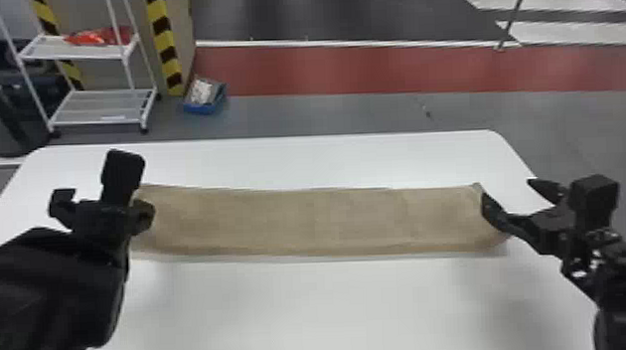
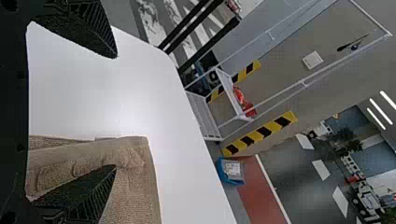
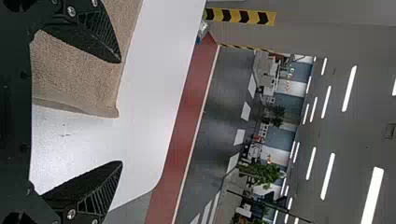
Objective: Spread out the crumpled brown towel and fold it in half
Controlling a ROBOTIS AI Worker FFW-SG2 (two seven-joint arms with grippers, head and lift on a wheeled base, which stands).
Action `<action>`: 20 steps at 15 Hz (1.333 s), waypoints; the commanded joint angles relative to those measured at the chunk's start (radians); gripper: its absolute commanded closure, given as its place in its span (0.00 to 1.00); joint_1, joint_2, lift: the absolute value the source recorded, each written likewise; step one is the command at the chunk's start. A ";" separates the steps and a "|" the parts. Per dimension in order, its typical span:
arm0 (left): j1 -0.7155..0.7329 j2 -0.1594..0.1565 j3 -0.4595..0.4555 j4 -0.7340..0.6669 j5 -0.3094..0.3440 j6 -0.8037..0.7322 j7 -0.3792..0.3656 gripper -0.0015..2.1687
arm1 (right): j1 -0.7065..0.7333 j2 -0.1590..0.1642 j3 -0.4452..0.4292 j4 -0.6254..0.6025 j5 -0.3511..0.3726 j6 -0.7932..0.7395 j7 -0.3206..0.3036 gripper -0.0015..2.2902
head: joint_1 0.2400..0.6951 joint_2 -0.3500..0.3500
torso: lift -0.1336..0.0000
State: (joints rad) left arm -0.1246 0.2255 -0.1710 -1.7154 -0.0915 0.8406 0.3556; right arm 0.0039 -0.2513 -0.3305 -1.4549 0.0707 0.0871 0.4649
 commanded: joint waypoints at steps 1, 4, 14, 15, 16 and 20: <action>0.022 0.021 0.079 -0.046 0.136 0.002 -0.052 0.02 | -0.004 0.000 -0.025 -0.027 -0.003 0.081 0.026 0.06 | 1.00 0.38 | 0.08; 0.017 0.034 0.151 -0.056 0.262 0.024 -0.152 0.02 | -0.039 -0.011 -0.041 -0.028 0.015 0.176 0.032 0.06 | 1.00 0.37 | 0.08; -0.040 0.037 0.160 -0.050 0.297 0.199 -0.225 0.04 | -0.067 -0.031 -0.045 -0.028 0.023 0.345 0.032 0.06 | 1.00 0.31 | 0.08; -0.041 0.037 0.157 -0.049 0.294 0.199 -0.225 0.04 | -0.067 -0.034 -0.048 -0.028 0.023 0.342 0.032 0.06 | 1.00 0.31 | 0.08; -0.041 0.037 0.153 -0.049 0.291 0.199 -0.225 0.04 | -0.065 -0.036 -0.050 -0.028 0.020 0.339 0.032 0.06 | 1.00 0.30 | 0.08; -0.043 0.034 0.150 -0.043 0.283 0.199 -0.225 0.04 | -0.065 -0.037 -0.050 -0.028 0.015 0.333 0.031 0.06 | 1.00 0.29 | 0.08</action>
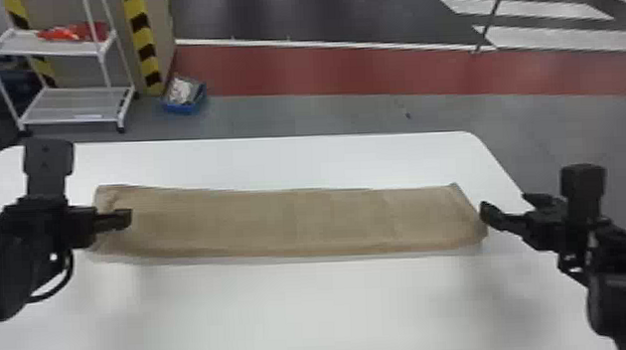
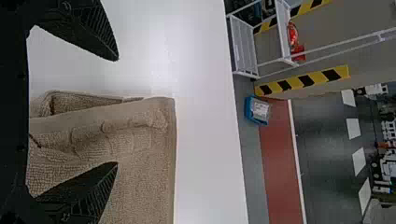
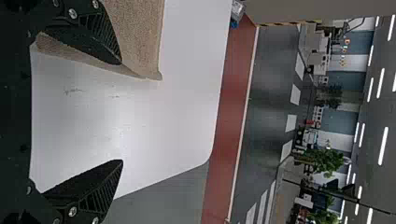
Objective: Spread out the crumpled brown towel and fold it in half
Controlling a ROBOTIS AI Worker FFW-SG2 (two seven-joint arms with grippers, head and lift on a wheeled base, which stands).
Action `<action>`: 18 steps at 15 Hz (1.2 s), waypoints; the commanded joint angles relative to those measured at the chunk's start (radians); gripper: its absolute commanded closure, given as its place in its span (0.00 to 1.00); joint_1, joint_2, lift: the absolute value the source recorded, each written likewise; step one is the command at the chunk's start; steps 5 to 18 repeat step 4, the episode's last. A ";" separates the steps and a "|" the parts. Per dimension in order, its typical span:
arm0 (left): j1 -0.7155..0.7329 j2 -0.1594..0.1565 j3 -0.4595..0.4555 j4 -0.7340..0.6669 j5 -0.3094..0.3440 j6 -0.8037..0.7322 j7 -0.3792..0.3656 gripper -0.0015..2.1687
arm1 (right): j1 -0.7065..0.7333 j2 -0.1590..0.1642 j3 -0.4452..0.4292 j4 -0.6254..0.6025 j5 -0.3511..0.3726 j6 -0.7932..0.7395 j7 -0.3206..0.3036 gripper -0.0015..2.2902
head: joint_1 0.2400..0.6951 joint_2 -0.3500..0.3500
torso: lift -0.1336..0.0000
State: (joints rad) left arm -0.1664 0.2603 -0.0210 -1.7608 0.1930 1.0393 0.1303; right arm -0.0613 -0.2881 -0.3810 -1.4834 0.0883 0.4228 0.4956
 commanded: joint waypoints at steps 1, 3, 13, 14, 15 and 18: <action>0.001 -0.001 0.000 0.003 -0.003 0.000 0.000 0.04 | 0.000 0.000 0.001 0.000 -0.002 0.000 0.000 0.06 | 1.00 0.29 | 0.08; 0.001 0.001 0.000 0.003 -0.004 0.000 0.000 0.04 | -0.002 0.001 0.004 0.000 -0.002 -0.003 0.000 0.06 | 1.00 0.29 | 0.08; -0.001 0.001 0.000 0.003 -0.006 0.000 0.000 0.04 | -0.003 0.001 0.007 0.000 -0.004 -0.003 0.000 0.07 | 1.00 0.30 | 0.08; -0.001 0.001 0.000 0.003 -0.006 0.000 0.000 0.04 | -0.003 0.001 0.007 0.000 -0.004 -0.003 0.000 0.07 | 1.00 0.30 | 0.08; -0.001 0.001 0.000 0.003 -0.006 0.000 0.000 0.04 | -0.003 0.001 0.007 0.000 -0.004 -0.003 0.000 0.07 | 1.00 0.30 | 0.08; -0.001 0.001 0.000 0.003 -0.006 0.000 0.000 0.04 | -0.003 0.001 0.007 0.000 -0.004 -0.003 0.000 0.07 | 1.00 0.30 | 0.08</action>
